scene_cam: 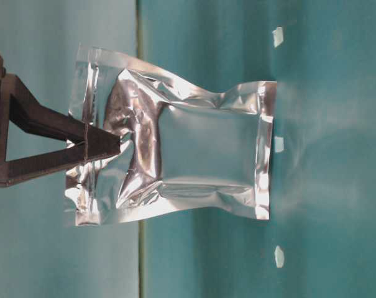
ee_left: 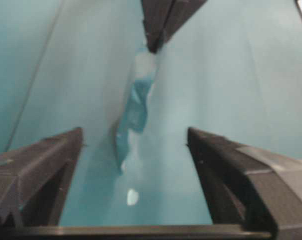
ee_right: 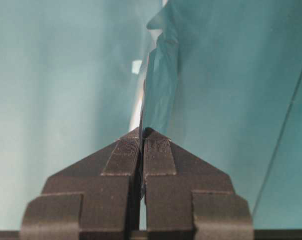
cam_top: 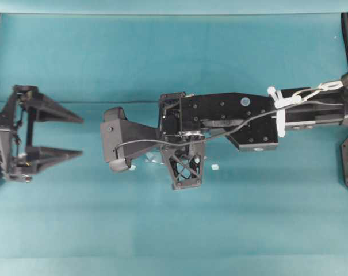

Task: Hand over the silver zip bag and make it stand upright.
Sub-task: 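Carry the hanging bag toward the left gripper at center, then reach the open left gripper to the bag's lower edge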

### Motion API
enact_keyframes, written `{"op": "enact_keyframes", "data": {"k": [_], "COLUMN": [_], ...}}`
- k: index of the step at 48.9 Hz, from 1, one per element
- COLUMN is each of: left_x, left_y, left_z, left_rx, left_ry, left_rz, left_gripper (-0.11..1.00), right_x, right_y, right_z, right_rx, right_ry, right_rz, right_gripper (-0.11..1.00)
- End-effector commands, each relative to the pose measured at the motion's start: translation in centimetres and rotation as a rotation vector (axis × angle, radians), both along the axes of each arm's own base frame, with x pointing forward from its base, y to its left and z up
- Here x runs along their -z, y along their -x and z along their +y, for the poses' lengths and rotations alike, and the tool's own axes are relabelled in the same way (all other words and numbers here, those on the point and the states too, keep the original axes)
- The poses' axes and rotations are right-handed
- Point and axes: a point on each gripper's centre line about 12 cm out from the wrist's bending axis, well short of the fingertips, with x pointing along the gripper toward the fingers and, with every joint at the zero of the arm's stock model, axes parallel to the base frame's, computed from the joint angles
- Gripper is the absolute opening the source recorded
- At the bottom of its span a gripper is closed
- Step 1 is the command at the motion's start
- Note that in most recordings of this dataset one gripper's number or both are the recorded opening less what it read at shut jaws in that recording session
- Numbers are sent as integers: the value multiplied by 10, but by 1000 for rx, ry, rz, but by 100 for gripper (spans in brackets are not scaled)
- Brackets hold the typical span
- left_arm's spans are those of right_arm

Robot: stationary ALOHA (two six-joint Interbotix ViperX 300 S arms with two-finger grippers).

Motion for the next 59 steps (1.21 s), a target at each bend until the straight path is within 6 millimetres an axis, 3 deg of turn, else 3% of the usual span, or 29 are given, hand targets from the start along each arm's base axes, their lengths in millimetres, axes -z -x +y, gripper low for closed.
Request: {"op": "enact_keyframes", "data": {"k": [1,5,30,50,59], "left_x": [2,10,84,116,118], "left_y": [-6,-9,-43,-79,-98], "left_z": [1,0,2,3,3], "left_rx": [0,1,-2,-1,0], "left_ry": [-4,-4,15,17,16], "left_rz": [-35,-44,21,49,21], "left_gripper": [88,82,86,86,86], "right_x": [-7,-8,-4,-1,0], "right_y": [-2,-2,-1,-2,0], "right_z": [1,1,1,-1,-3], "right_rx": [-13,-13,-6,-1,2], "right_ry": [3,2,-1,-2,-2], "right_rz": [-29,-35,-60,-72,-67], "right_gripper": [2,2,2,2,2]}}
